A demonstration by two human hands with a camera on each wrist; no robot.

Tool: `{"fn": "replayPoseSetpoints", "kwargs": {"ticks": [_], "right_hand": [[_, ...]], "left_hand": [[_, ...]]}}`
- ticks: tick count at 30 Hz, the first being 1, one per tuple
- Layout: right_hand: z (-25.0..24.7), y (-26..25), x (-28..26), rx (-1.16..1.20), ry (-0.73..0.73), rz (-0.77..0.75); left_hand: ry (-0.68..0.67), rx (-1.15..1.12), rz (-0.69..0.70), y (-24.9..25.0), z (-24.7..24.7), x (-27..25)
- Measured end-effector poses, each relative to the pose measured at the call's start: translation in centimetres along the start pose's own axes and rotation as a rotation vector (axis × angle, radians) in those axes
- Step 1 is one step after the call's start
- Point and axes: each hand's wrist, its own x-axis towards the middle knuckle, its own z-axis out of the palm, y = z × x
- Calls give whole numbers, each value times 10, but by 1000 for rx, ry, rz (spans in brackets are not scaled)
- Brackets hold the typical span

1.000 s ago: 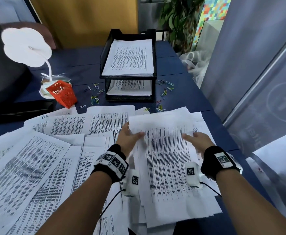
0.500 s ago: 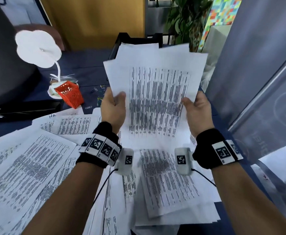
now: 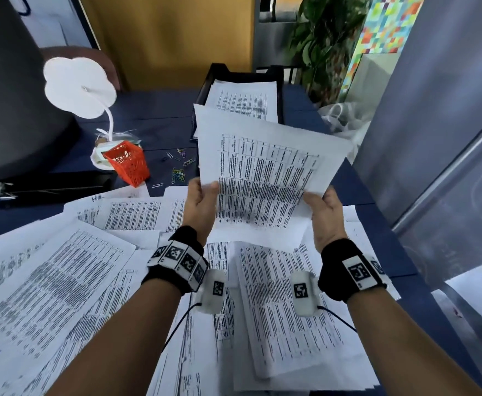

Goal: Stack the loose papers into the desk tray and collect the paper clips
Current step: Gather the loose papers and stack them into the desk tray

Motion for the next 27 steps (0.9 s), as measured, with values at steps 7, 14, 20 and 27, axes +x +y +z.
{"fn": "replayPoseSetpoints", "kwargs": {"ticks": [7,14,20,27], "right_hand": [[17,3,0,-50,-22,-53],[6,30,5,-310,-66,195],[-6,67,1,-373,-161,344],[24,52,28,-142,-119,332]], "left_hand": [[-16,29,-21,4,13,-2],[12,189,-164,-26,6,8],[82,109,-290,-15,-6,34],[32,329,-170,13,-11,80]]}}
